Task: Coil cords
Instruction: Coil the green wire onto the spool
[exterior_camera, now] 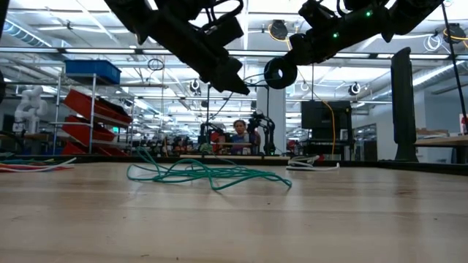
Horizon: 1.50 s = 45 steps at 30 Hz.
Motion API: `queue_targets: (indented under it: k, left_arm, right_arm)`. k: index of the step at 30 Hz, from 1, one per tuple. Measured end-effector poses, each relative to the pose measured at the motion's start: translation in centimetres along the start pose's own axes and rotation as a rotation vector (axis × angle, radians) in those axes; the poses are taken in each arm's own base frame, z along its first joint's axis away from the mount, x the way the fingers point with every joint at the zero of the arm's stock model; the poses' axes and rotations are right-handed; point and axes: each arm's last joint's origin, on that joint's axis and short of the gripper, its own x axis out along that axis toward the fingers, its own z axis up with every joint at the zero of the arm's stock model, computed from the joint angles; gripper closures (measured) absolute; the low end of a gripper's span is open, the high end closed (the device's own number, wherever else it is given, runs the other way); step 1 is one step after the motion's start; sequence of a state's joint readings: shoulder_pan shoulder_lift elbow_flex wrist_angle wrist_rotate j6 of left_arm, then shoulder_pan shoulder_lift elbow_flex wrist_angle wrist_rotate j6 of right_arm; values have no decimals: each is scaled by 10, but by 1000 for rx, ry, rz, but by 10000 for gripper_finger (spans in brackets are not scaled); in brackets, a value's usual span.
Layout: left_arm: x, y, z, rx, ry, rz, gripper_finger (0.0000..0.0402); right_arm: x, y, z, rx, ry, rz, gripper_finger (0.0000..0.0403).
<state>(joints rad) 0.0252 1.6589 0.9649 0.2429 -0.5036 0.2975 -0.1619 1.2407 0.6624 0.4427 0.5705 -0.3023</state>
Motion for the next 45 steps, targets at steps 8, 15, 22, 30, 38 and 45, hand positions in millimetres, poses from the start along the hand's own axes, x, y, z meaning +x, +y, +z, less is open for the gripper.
queue_targets:
  k: [8,15,22,30,38,45]
  left_arm:
    - [-2,-2,-1,17,13,-12,371]
    - [-2,-3,-1,19,18,-13,345]
    - [-3,-2,-1,23,24,-14,345]
    - [-3,-2,-1,47,31,-12,393]
    - [-5,12,23,228,45,189,398]
    - [-8,49,30,252,80,316,400]
  right_arm:
    - [0,0,0,-9,0,0,403]
    - [0,0,0,-9,0,0,403]
    - [0,0,0,-10,1,0,403]
    - [0,0,0,-11,3,1,403]
    - [0,1,-2,-14,19,6,403]
    - [0,1,-4,-21,35,11,403]
